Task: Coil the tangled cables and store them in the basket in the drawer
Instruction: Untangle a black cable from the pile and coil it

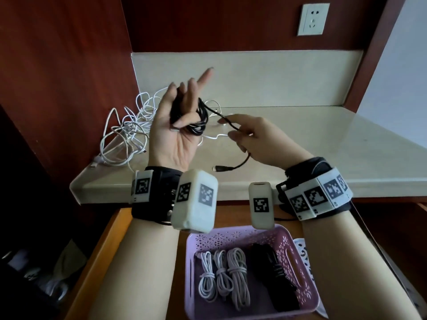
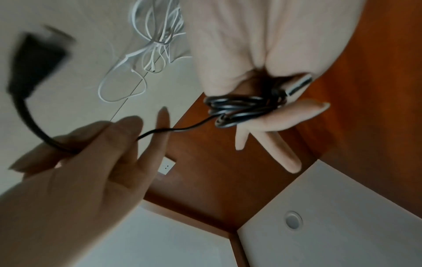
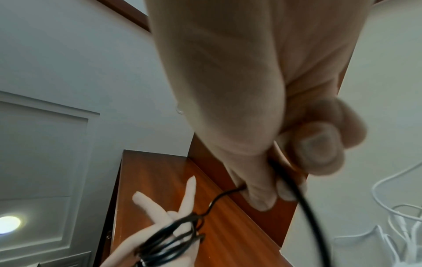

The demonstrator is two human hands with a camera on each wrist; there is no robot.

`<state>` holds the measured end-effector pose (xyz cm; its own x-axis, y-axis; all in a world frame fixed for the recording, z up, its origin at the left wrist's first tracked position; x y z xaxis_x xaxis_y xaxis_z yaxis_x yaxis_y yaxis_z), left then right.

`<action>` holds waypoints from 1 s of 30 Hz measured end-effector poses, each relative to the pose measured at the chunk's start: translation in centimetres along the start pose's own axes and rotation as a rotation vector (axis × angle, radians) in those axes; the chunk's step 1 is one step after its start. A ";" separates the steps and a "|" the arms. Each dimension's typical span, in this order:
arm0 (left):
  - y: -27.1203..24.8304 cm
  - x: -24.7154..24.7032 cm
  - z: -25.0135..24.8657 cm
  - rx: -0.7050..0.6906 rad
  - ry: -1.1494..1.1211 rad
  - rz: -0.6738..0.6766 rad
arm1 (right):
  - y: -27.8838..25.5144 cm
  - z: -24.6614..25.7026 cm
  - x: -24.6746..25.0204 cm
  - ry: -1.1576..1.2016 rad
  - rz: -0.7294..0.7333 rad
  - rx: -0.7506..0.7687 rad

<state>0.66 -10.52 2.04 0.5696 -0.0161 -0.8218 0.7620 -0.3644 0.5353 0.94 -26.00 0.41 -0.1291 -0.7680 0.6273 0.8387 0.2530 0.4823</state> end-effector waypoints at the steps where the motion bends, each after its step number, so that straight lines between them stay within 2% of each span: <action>1: 0.0 0.4 -0.5 -0.017 -0.030 -0.006 | 0.0 -0.4 0.0 -0.018 0.015 -0.021; 4: 0.0 1.2 -1.6 -0.112 0.098 -0.141 | 0.0 -1.5 -0.3 -0.042 0.116 -0.092; 5: 0.0 1.3 -1.8 -0.137 0.220 -0.202 | 0.0 -1.9 -0.4 -0.057 0.158 -0.118; 7: -0.1 1.2 -1.7 -0.132 0.606 -0.283 | 0.0 -2.4 -0.3 -0.112 0.192 -0.160; 8: -0.3 1.0 -1.5 -0.093 0.822 -0.305 | 0.0 -2.5 -0.1 -0.138 0.164 -0.165; 10: -0.8 0.6 -0.6 0.076 1.198 -0.313 | 0.0 -1.7 0.7 -0.148 0.049 -0.099; 11: -1.2 0.5 -0.2 0.195 1.337 -0.281 | -0.1 -1.1 1.1 -0.109 0.014 -0.046; 13: -1.9 0.0 0.9 0.405 1.491 -0.193 | -0.3 0.2 1.4 0.056 0.066 0.043; 15: -2.2 -0.3 1.6 0.492 1.532 -0.138 | -0.8 1.3 1.4 0.194 0.175 0.090; 17: -2.3 -0.4 2.0 0.531 1.557 -0.127 | -1.1 1.9 1.5 0.191 0.222 0.122; 21: -2.4 -0.3 1.8 0.574 1.600 -0.128 | -1.4 2.2 2.0 0.195 0.201 0.087; 27: -2.4 -0.2 2.2 0.545 1.504 -0.102 | -1.3 1.4 1.9 0.150 0.240 -0.003; 30: -2.1 0.1 2.0 0.566 1.516 -0.143 | -1.3 1.3 1.7 0.174 0.260 -0.010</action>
<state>-1.52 -11.58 0.47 0.5336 0.8034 0.2642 0.8228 -0.5654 0.0575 -1.06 -26.84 1.60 0.1822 -0.7677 0.6143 0.8371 0.4489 0.3127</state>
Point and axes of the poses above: each hand's wrist, its own y-axis towards the middle knuckle, its own x-axis out of the back of the hand, z = x × y, the point moved 3 cm from there along y, towards the middle knuckle, and after that the axes turned 4 degrees about -z, right-handed, at the moved point
